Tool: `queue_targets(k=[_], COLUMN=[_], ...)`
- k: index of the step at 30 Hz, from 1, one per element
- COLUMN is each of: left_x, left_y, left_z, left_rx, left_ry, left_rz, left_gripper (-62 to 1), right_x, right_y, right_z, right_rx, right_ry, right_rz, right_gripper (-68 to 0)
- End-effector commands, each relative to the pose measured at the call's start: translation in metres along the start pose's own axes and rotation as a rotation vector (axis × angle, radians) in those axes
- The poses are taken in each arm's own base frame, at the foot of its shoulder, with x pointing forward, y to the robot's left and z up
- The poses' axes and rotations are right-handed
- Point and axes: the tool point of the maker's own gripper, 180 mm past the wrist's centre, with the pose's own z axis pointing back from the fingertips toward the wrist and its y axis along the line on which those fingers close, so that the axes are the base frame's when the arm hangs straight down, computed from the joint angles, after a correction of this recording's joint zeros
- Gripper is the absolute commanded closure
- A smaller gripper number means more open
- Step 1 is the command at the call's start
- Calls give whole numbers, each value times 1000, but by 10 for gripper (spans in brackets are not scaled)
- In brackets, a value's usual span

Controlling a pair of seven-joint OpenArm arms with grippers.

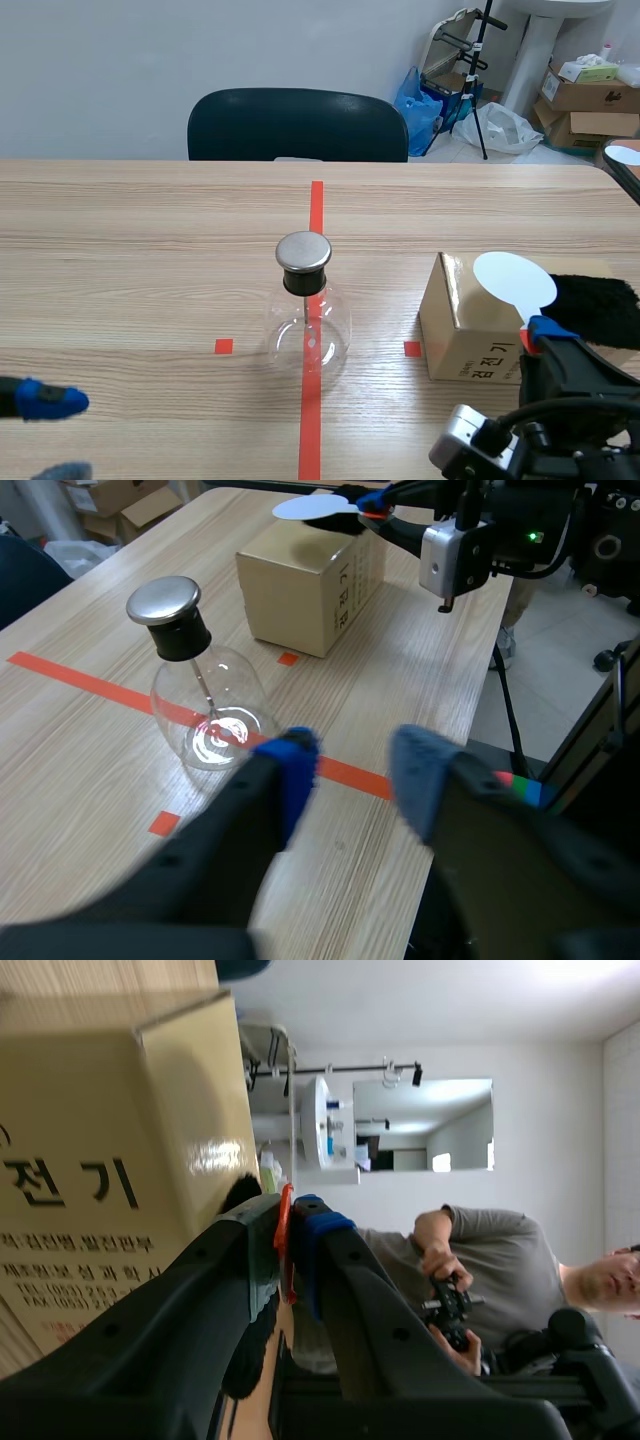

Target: Do the electroscope experiment

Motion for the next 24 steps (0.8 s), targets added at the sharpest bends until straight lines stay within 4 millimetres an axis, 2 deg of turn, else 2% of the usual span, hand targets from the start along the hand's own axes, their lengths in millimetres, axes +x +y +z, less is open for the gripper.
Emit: queue_targets(k=[1, 2, 3, 6, 14, 24], left_x=[13, 16, 20, 27, 27, 27], left_y=[4, 4, 4, 4, 4, 4], left_z=[-2, -2, -1, 0, 0, 0], left_rx=[15, 15, 15, 15, 15, 15], left_ry=[-68, -85, -106, -146, -145, -144], left_rz=[-4, -4, -5, -5, -5, -5], left_gripper=[-514, -618, -623, -623, -623, -623], right_x=[0, -1, -1, 0, 5, -1], right_y=[-15, -14, -12, -6, 7, 10], right_z=[-5, -6, -7, -11, -12, -10], right_rx=[-75, -73, -69, -59, -28, -19], right_ry=[-7, -5, -5, -5, -16, 15], right_rz=[29, 35, 41, 37, 40, 41], right_gripper=[-10, -10, -10, -10, -10, -10])
